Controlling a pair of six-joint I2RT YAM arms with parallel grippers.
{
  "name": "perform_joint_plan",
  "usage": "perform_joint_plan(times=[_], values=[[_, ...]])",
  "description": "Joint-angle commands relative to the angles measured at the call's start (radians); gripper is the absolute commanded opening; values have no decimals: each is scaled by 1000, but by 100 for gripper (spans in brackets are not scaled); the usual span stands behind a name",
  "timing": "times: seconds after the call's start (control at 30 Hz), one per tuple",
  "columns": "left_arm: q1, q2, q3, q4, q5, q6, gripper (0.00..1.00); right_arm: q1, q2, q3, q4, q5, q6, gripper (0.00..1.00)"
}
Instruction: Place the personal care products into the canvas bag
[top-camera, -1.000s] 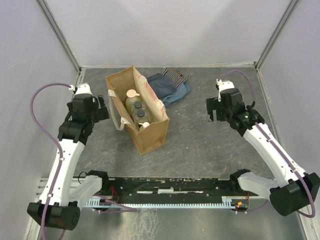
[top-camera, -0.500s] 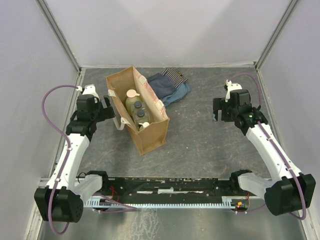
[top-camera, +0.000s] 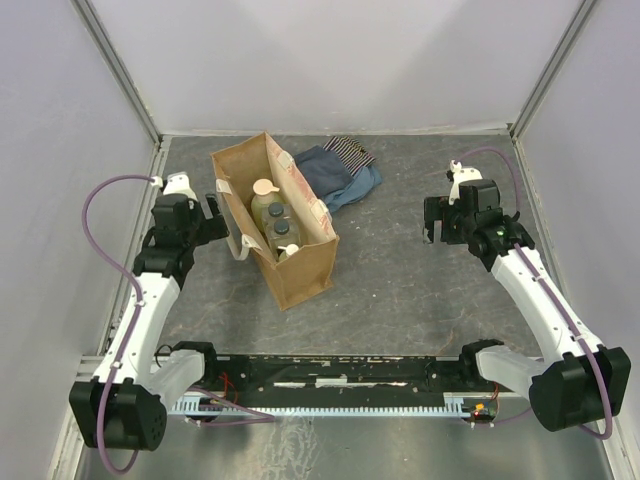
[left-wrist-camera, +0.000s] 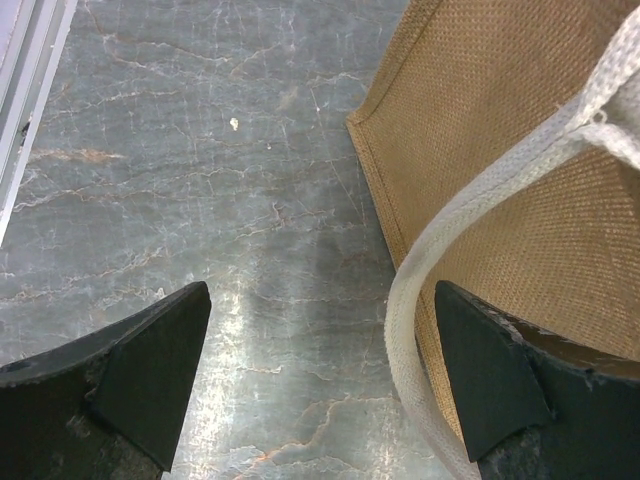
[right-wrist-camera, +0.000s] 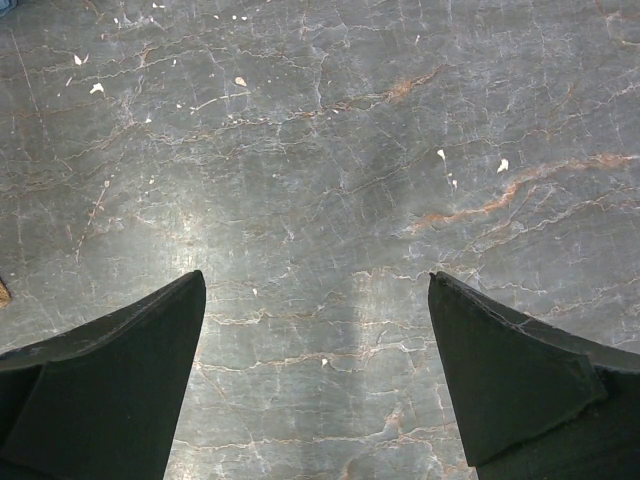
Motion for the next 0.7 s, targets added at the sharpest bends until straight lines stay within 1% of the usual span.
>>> perform_joint_plan(times=[0.0, 0.07, 0.2, 0.33, 0.4, 0.5, 0.67], values=[[5, 20, 17, -15, -18, 32, 100, -6, -22, 4, 26, -4, 4, 100], [5, 47, 34, -31, -25, 31, 100, -5, -19, 4, 26, -4, 3, 100], [5, 93, 92, -60, -86, 21, 100, -5, -16, 10, 20, -3, -1, 100], [8, 96, 134, -52, -66, 8, 100, -6, -17, 9, 17, 2, -8, 100], [13, 118, 150, -61, -107, 8, 99, -5, -16, 9, 17, 1, -8, 100], [32, 200, 195, -90, -157, 9, 100, -6, -20, 11, 18, -8, -10, 100], [60, 313, 223, -76, -150, 20, 100, -6, -16, 15, 18, -10, -17, 100]])
